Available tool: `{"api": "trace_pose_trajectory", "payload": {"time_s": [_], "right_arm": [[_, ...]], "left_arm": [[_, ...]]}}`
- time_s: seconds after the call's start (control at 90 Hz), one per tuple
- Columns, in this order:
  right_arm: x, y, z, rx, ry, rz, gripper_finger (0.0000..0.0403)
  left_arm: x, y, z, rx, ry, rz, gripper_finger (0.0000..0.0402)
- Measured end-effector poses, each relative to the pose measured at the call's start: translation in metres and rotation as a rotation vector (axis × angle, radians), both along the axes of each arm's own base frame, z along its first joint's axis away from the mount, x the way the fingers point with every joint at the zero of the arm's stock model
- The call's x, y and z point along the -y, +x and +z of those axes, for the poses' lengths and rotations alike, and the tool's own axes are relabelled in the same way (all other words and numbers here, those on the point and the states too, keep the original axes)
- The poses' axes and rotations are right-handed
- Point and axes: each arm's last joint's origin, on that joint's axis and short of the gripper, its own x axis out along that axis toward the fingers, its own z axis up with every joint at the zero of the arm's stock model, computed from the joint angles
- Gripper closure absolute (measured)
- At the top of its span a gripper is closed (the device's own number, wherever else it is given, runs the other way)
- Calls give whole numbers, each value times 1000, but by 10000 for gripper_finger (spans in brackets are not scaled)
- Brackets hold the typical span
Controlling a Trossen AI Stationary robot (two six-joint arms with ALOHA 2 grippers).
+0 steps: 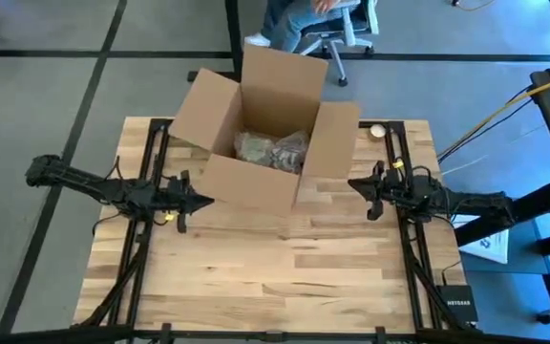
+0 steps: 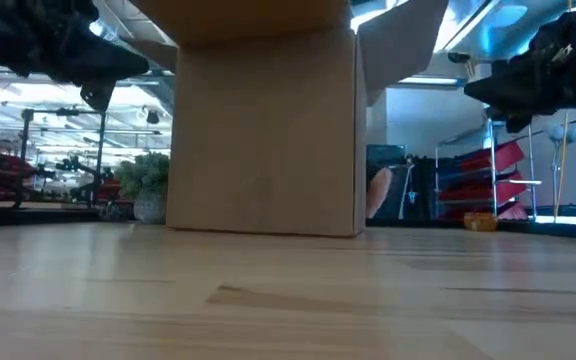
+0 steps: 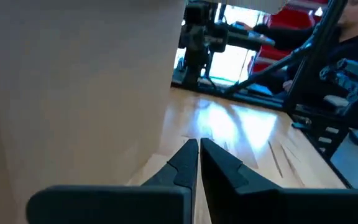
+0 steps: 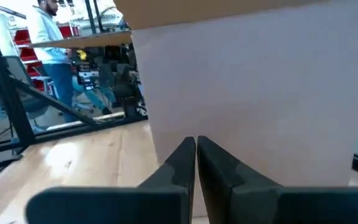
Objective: Wrap mug
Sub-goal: Return to Home Position
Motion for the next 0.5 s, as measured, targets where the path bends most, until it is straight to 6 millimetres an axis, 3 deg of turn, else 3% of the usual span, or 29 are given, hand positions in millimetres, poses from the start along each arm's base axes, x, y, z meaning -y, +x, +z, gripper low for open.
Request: {"api": "trace_pose_trajectory", "payload": {"time_s": [0.144, 0.389, 0.5], "right_arm": [[-2, 0, -1, -9, -13, 53, 400], [-2, 0, -1, -10, -14, 59, 400], [-2, 0, -1, -10, -14, 59, 400]], "left_arm": [[-2, -4, -26, -9, -11, -55, 401], [-10, -3, -24, 2, 12, -48, 401], [-16, -4, -23, 13, 32, -126, 401]]}}
